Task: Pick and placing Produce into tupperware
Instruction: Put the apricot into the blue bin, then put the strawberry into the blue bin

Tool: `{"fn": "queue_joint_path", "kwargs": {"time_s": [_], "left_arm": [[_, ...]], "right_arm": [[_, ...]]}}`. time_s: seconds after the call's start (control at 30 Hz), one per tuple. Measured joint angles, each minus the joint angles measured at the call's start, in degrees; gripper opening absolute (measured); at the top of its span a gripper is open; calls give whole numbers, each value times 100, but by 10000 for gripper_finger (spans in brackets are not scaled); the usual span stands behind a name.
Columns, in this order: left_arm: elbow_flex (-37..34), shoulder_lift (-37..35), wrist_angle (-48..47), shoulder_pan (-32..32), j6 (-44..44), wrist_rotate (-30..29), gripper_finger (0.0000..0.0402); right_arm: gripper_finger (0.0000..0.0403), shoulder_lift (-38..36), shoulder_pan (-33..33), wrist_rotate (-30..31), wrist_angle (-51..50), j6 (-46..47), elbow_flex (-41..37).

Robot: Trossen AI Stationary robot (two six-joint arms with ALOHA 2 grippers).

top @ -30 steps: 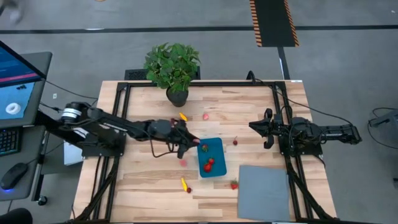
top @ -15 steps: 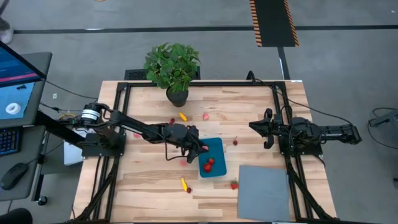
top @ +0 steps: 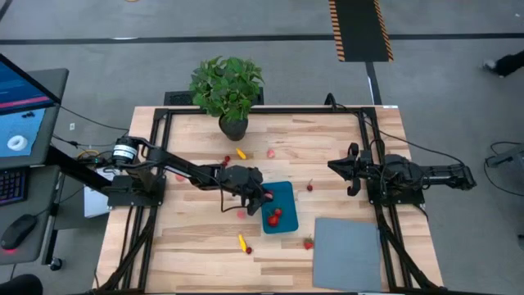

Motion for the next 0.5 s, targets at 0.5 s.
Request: {"fn": "queue_joint_path", "kwargs": {"time_s": [0.5], "left_arm": [[-47,-130,809,193,183,582,220]], "right_arm": [[69,0,0,-22,-4,106,0]]}}
